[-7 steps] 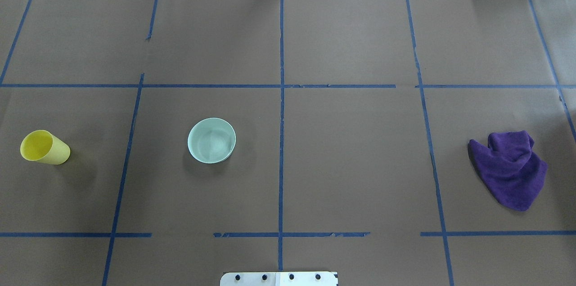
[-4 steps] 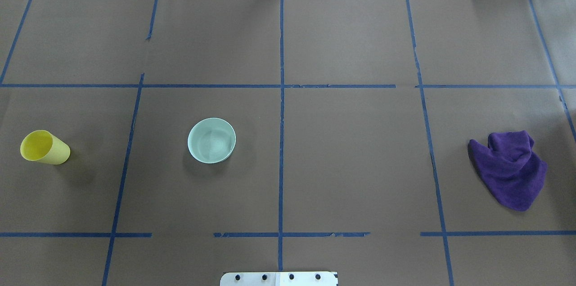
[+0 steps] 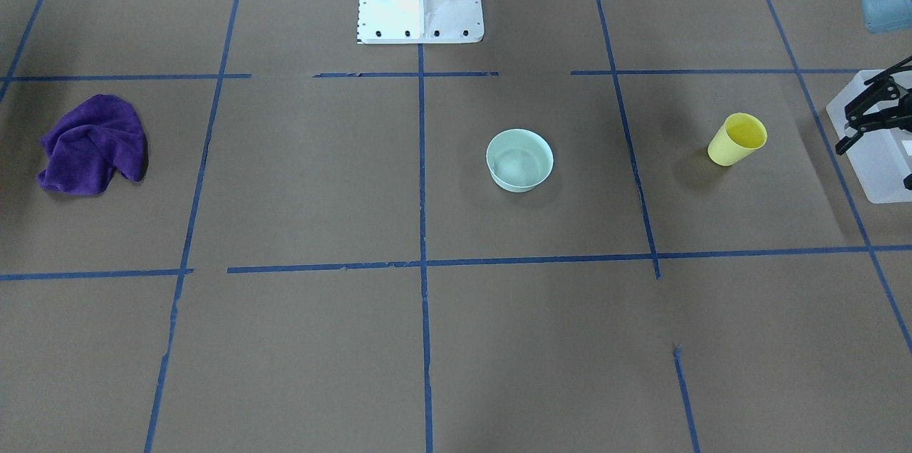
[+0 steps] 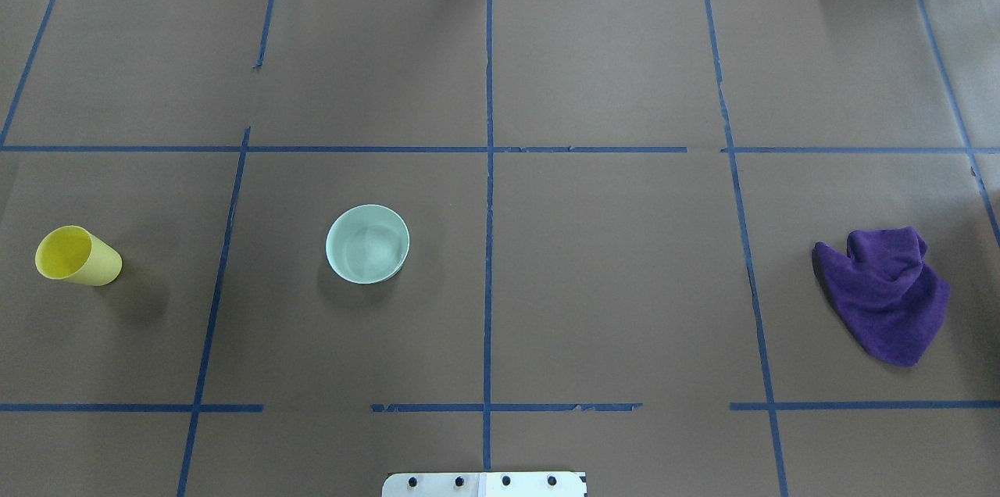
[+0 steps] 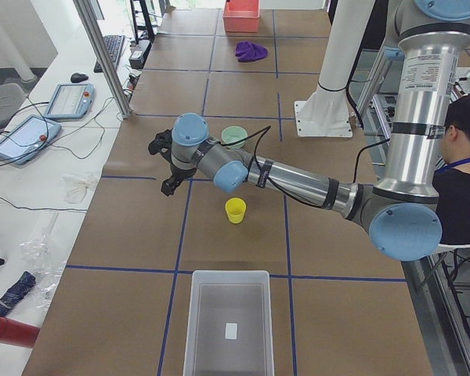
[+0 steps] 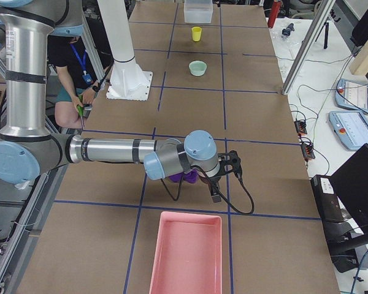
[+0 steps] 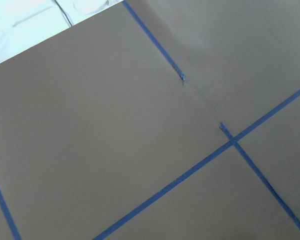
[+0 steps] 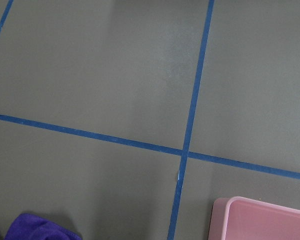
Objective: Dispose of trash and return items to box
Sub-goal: 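Reach the left gripper to the yellow cup and grasp it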
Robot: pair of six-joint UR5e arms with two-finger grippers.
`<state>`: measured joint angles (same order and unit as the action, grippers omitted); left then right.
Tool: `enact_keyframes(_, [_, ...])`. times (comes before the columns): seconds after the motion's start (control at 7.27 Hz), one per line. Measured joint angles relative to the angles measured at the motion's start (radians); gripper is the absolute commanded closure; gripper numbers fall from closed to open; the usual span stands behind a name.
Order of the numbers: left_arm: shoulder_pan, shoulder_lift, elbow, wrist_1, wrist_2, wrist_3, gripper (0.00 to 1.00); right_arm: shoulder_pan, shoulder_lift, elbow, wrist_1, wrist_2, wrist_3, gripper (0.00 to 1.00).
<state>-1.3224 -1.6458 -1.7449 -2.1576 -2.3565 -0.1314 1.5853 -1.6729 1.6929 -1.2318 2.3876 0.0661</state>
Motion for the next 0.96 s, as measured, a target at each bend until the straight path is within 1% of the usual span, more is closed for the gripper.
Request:
enact_keyframes(0.14, [0.041,0.017,0.003,-0.051,0.027,-0.025,0.0,-0.001,-0.002,-0.001,0.003,0.005,0.002,0.0])
enact_keyframes(0.28, [0.073,0.054,0.002,-0.078,0.046,-0.052,0.0,-0.001,-0.003,-0.003,0.003,0.013,0.003,0.0])
enact_keyframes(0.41, [0.104,0.113,-0.002,-0.121,0.1,-0.1,0.0,-0.001,-0.005,-0.004,0.004,0.018,0.003,0.0])
enact_keyframes(0.55, [0.15,0.176,0.0,-0.207,0.186,-0.196,0.07,-0.002,-0.009,-0.005,0.004,0.019,0.003,0.0])
enact_keyframes(0.69, [0.211,0.22,0.008,-0.289,0.248,-0.318,0.18,-0.004,-0.011,-0.005,0.005,0.019,0.003,0.0])
enact_keyframes(0.83, [0.268,0.241,0.014,-0.328,0.275,-0.413,0.18,-0.004,-0.012,-0.005,0.005,0.019,0.005,0.0])
enact_keyframes(0.96, [0.306,0.256,0.019,-0.349,0.287,-0.467,0.18,-0.004,-0.013,-0.005,0.005,0.019,0.006,0.0])
